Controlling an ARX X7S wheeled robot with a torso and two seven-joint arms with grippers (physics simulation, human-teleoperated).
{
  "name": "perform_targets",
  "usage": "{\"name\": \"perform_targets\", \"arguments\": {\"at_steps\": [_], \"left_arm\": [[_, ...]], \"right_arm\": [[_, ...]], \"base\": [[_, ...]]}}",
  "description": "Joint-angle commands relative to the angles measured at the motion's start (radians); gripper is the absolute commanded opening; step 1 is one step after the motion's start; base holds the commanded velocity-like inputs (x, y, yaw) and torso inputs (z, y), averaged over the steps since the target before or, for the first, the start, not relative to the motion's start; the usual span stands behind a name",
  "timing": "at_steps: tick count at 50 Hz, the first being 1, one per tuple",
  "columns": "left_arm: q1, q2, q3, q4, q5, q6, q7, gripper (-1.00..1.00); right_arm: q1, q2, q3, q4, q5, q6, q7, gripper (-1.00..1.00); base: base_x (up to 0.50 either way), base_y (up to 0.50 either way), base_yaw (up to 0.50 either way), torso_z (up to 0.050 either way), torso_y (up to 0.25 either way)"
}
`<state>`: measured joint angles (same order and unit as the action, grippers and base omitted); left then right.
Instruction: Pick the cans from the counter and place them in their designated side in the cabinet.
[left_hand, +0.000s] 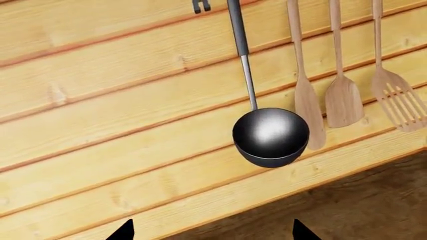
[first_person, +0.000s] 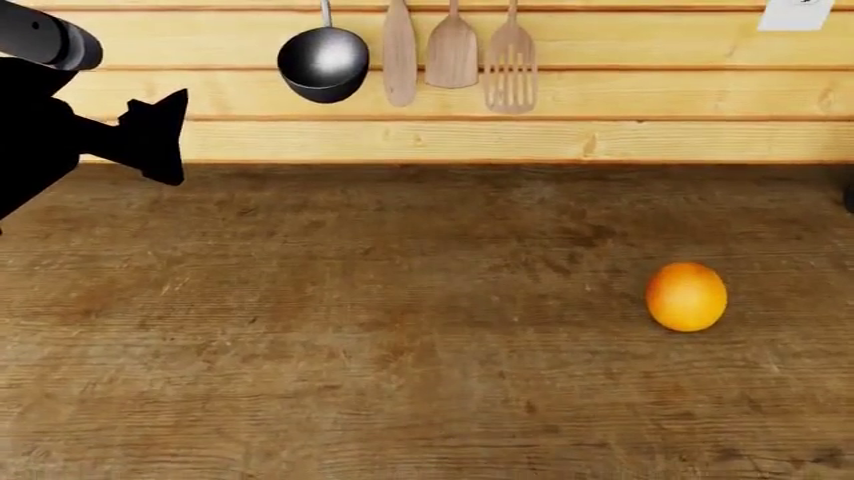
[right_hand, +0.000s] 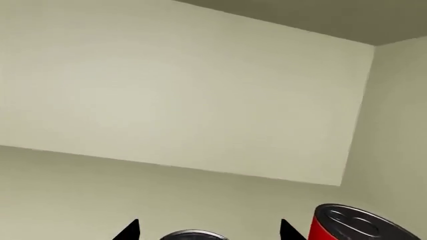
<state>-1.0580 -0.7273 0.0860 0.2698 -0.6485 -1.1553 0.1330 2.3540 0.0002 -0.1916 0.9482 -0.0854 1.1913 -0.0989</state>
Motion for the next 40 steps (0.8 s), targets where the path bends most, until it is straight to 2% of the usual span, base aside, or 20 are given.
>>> {"name": "perform_targets", "arguments": {"at_steps": [1, 19, 40], "left_arm": [[0.000, -0.003, -0.003, 0.005, -0.006, -0.002, -0.002, 1.00], [-0.001, -0.004, -0.001, 0.001, -0.009, 0.003, -0.003, 1.00], [0.009, -0.003, -0.006, 0.001, -0.017, 0.007, -0.008, 1.00]], "right_arm": [[0.002, 0.000, -0.016, 0.006, 0.043, -0.030, 0.025, 1.00], [0.002, 0.000, 0.007, -0.064, -0.022, 0.018, -0.028, 1.00], [0.002, 0.000, 0.001, -0.041, -0.046, -0.007, -0.065, 1.00]], "base": [[-0.31, 0.00, 0.00, 0.000, 0.000], [-0.31, 0.00, 0.00, 0.000, 0.000], [-0.30, 0.00, 0.00, 0.000, 0.000]]}}
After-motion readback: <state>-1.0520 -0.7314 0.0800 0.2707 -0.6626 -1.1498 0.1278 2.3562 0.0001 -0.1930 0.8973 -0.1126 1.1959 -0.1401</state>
